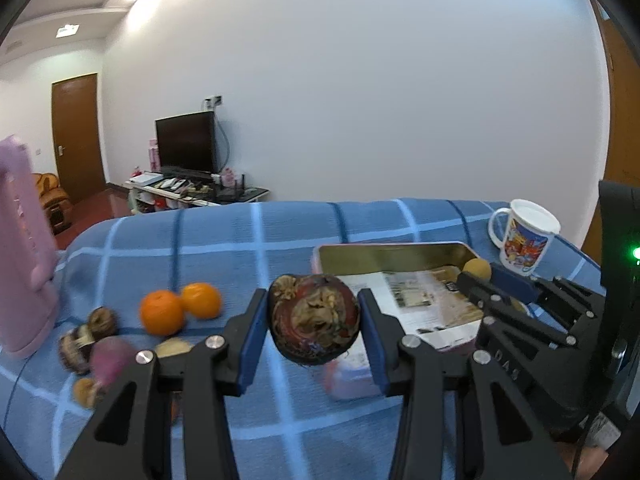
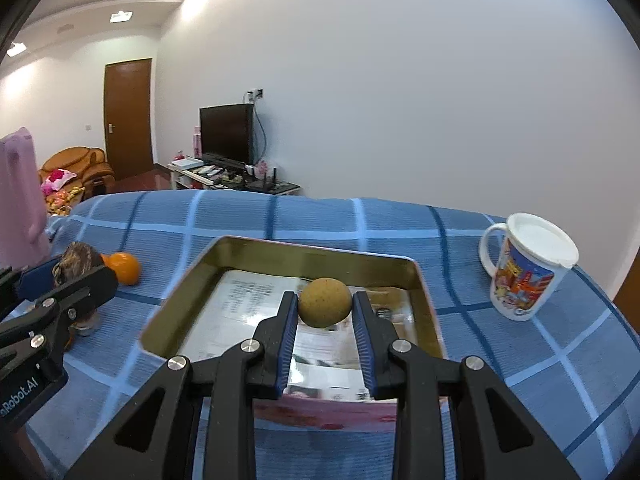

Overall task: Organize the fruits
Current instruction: 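Carry the mangosteen with the left tool while the right tool carries the yellow fruit over the pink tin, then open the left tool dropping the mangosteen into the tin while the right tool releases the yellow fruit, then move both tools back from the tin toward the remaining fruits, then grasp an orange with the right tool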

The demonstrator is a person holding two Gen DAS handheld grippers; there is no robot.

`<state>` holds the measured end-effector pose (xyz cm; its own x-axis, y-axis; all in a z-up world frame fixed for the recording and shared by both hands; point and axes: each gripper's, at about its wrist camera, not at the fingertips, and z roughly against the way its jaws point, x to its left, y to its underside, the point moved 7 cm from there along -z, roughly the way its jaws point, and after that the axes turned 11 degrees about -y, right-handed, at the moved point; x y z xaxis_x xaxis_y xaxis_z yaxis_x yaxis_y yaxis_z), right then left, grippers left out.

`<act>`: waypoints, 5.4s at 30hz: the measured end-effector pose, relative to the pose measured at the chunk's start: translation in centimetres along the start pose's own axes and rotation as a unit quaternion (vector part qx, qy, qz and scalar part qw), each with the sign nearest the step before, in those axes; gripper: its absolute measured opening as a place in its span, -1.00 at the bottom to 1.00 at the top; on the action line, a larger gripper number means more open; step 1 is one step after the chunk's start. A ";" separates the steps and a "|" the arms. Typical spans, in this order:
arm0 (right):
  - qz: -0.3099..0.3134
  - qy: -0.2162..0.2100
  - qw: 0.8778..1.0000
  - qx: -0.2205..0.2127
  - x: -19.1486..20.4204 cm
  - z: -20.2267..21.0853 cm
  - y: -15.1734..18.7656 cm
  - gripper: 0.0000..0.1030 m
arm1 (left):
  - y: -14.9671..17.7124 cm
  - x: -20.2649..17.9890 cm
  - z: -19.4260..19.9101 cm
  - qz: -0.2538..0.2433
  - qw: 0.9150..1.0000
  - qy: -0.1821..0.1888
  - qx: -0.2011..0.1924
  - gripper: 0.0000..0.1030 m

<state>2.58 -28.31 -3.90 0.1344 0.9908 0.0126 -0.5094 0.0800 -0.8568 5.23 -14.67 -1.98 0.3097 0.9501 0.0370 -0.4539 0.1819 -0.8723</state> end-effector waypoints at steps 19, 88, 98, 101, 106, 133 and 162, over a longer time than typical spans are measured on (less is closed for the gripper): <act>-0.052 -0.027 0.995 0.078 -4.1 -3.1 1.5 -0.42 | 0.7 -6.5 -4.7 -0.041 0.998 0.004 0.052 -0.10; -0.077 -0.011 0.993 -0.093 -4.7 2.2 -1.3 0.60 | 1.1 3.4 -0.9 0.018 0.988 -0.156 -0.005 1.00; -0.081 0.008 0.991 -0.101 -4.3 3.0 -1.0 0.60 | 1.7 4.4 -0.5 0.028 0.988 -0.152 0.003 1.00; -0.083 0.011 0.991 -0.101 -4.0 3.3 -0.8 0.60 | 1.9 4.6 -0.4 0.026 0.988 -0.150 0.005 1.00; -0.076 0.018 0.991 -0.106 -3.0 3.9 -0.7 0.60 | 2.2 5.0 -0.1 0.026 0.990 -0.142 0.009 1.00; -0.025 -0.012 0.998 -0.056 8.0 1.8 -0.5 0.60 | 4.0 15.3 1.1 0.035 0.984 -0.173 0.022 1.00; 0.019 -0.232 0.955 0.182 25.4 -6.5 4.1 0.21 | 4.9 26.8 0.7 0.088 0.958 -0.266 0.068 1.00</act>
<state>9.41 -3.56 -10.46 -0.2389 0.9284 0.2846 -0.7795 -0.0085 -0.6263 10.70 11.84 -4.95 -0.2348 0.9572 0.1692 -0.5757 0.0032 -0.8176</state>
